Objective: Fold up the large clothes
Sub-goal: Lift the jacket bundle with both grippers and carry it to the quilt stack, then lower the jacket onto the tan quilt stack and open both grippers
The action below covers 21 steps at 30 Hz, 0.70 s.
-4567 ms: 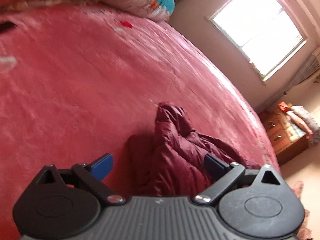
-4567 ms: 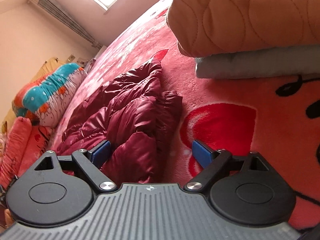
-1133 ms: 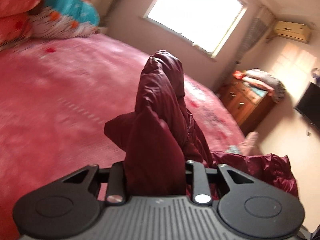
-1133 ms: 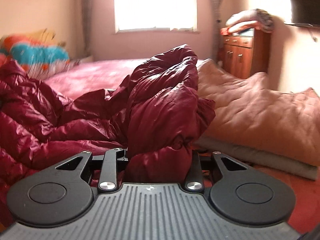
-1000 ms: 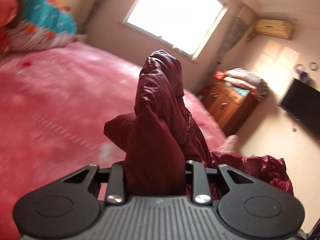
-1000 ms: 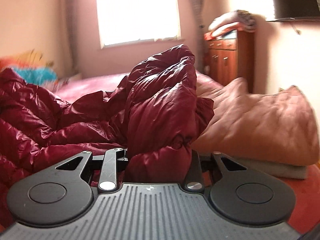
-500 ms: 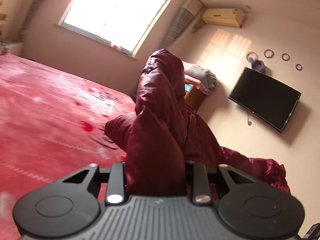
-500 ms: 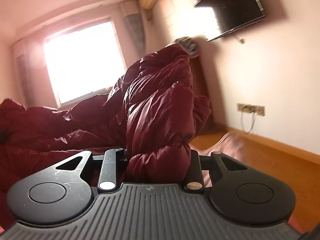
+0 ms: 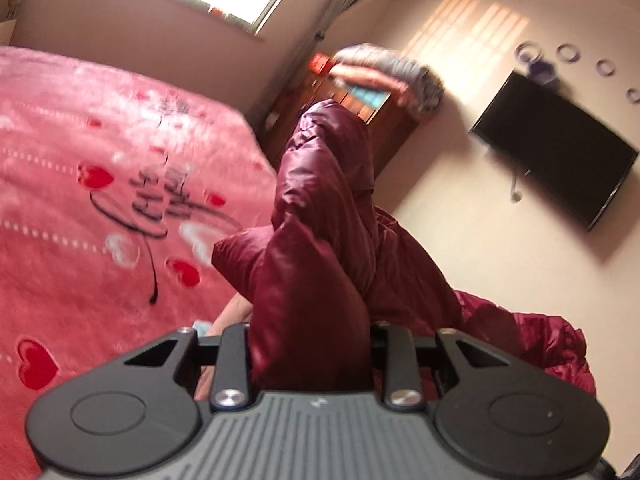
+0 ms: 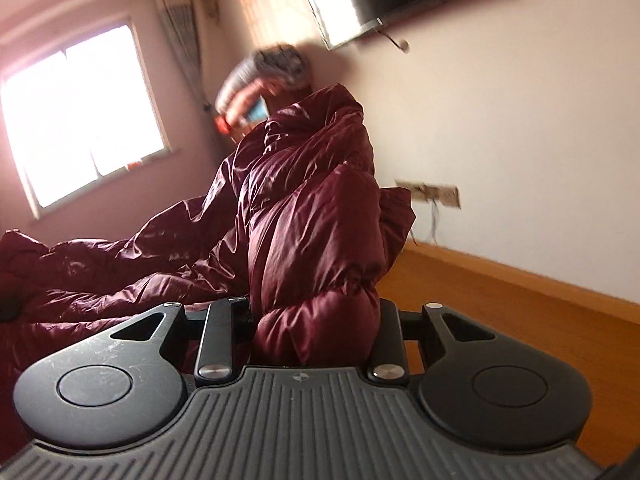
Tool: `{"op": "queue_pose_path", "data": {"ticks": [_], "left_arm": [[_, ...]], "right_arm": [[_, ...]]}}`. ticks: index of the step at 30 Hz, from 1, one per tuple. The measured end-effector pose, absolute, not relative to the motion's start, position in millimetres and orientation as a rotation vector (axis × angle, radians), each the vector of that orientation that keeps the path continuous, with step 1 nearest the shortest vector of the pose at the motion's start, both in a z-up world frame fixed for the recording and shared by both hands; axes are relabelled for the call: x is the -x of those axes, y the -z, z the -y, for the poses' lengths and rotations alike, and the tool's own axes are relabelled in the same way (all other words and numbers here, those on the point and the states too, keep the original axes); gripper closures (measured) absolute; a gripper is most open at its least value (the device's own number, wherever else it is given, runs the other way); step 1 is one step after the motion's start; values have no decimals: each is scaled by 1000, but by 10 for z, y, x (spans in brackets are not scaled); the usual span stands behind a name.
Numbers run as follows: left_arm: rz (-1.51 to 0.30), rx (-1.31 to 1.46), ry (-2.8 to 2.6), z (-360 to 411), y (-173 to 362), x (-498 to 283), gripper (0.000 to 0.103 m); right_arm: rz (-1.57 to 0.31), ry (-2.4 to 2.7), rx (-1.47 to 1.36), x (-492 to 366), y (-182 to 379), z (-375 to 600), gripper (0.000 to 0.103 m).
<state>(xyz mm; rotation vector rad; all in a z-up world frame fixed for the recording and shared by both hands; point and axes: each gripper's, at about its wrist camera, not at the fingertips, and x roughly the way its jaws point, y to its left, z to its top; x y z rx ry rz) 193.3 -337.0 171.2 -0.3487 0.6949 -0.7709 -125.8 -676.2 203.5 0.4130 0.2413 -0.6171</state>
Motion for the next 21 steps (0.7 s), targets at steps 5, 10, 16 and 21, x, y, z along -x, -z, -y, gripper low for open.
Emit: {"op": "queue_pose_path", "data": {"ticks": [5, 10, 16, 21], "left_arm": [[-743, 324, 740, 3463, -1461, -2053, 65], [-755, 325, 707, 3405, -1424, -2142, 40], [-683, 332, 641, 3062, -1529, -2114, 19], [-602, 274, 582, 2643, -1622, -1866, 15]], "right_arm": [[-301, 648, -435, 1124, -1793, 6949, 51], [-306, 711, -438, 1140, -1803, 7077, 14], [-291, 788, -429, 1106, -1925, 7124, 3], [-234, 866, -449, 1409, -1966, 6974, 3]]}}
